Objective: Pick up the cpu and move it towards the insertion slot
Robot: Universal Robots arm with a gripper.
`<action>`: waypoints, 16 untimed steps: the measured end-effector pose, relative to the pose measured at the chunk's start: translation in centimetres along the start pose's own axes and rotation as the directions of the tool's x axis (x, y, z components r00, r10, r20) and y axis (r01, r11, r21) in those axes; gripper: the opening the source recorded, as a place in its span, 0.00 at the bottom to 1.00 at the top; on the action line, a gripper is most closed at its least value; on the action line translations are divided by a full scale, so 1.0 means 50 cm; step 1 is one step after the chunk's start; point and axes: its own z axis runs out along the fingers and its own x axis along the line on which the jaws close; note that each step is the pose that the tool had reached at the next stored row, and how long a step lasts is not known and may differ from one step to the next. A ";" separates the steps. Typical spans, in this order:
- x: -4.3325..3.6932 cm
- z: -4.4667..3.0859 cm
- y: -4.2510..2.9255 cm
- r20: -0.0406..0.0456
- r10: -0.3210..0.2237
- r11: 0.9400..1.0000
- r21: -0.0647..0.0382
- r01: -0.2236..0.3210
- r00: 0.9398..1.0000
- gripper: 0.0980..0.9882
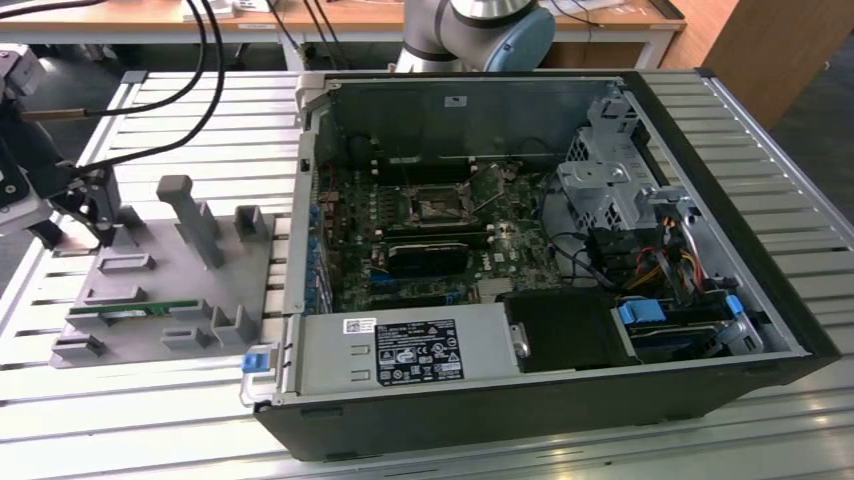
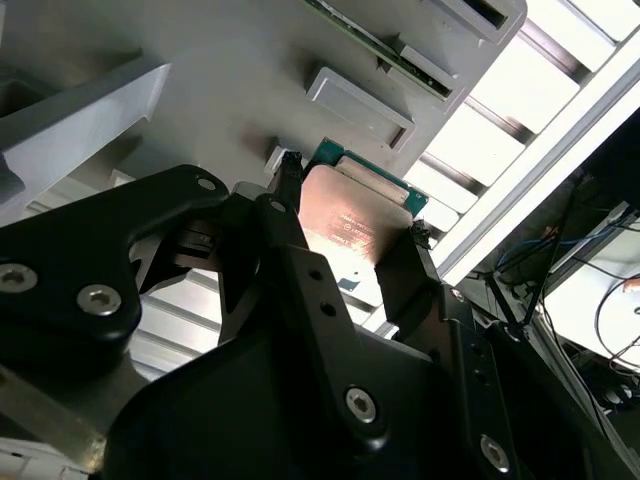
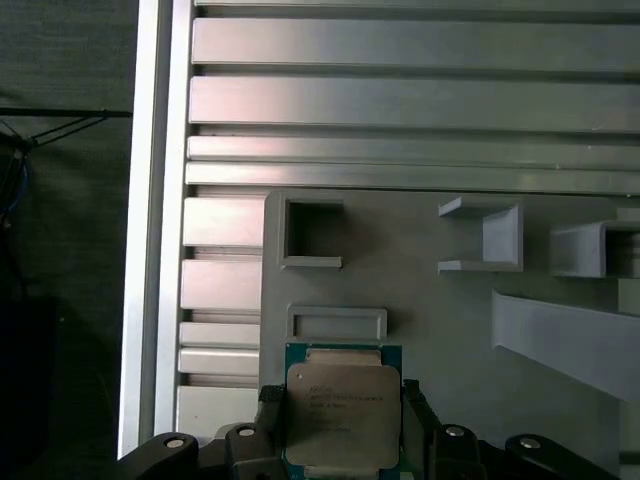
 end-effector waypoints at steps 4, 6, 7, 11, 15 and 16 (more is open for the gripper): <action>0.000 -0.004 0.000 0.000 0.001 1.000 0.000 -0.001 1.000 0.50; 0.000 -0.006 0.000 0.000 0.001 1.000 0.000 -0.001 1.000 0.50; 0.000 -0.007 0.000 0.000 0.001 1.000 0.000 -0.001 1.000 0.50; 0.000 -0.011 0.001 0.000 0.001 1.000 0.000 -0.001 1.000 0.50; 0.000 -0.014 0.001 0.000 0.001 1.000 0.000 -0.001 1.000 0.50; 0.000 -0.015 0.001 0.000 0.002 1.000 0.000 -0.002 1.000 0.50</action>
